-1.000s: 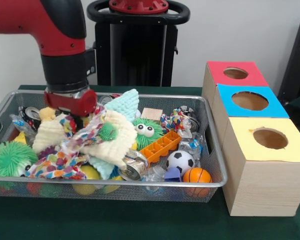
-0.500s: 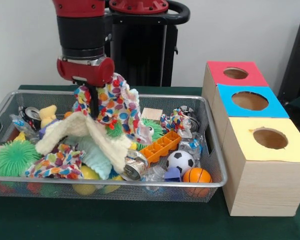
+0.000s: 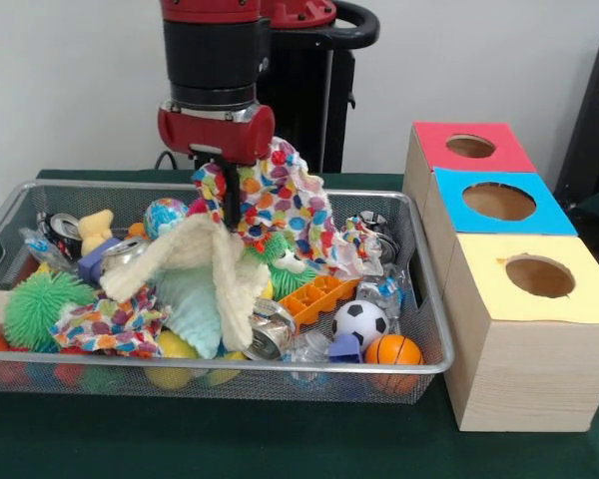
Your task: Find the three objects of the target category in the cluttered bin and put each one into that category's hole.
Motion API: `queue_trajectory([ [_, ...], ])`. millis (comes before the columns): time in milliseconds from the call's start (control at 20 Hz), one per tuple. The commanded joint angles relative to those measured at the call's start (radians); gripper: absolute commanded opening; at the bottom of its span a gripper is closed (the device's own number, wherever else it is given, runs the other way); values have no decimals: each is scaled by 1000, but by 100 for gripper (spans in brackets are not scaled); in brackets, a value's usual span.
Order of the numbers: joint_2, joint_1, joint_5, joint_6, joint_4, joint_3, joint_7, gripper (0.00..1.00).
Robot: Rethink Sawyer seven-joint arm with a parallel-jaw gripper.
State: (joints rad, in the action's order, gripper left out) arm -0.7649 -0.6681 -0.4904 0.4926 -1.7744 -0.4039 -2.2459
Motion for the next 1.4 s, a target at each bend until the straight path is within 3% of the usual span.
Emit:
queue_trajectory([
  [50,-59,63,69,74,-65,75,-135,0],
  [600,-148,183,158,42,-159,190,-206,0],
  [900,-122,243,192,6,-147,246,-214,0],
  [1150,-88,252,214,-15,-125,261,-178,0],
  [1400,-98,261,235,-18,-136,275,-155,0],
])
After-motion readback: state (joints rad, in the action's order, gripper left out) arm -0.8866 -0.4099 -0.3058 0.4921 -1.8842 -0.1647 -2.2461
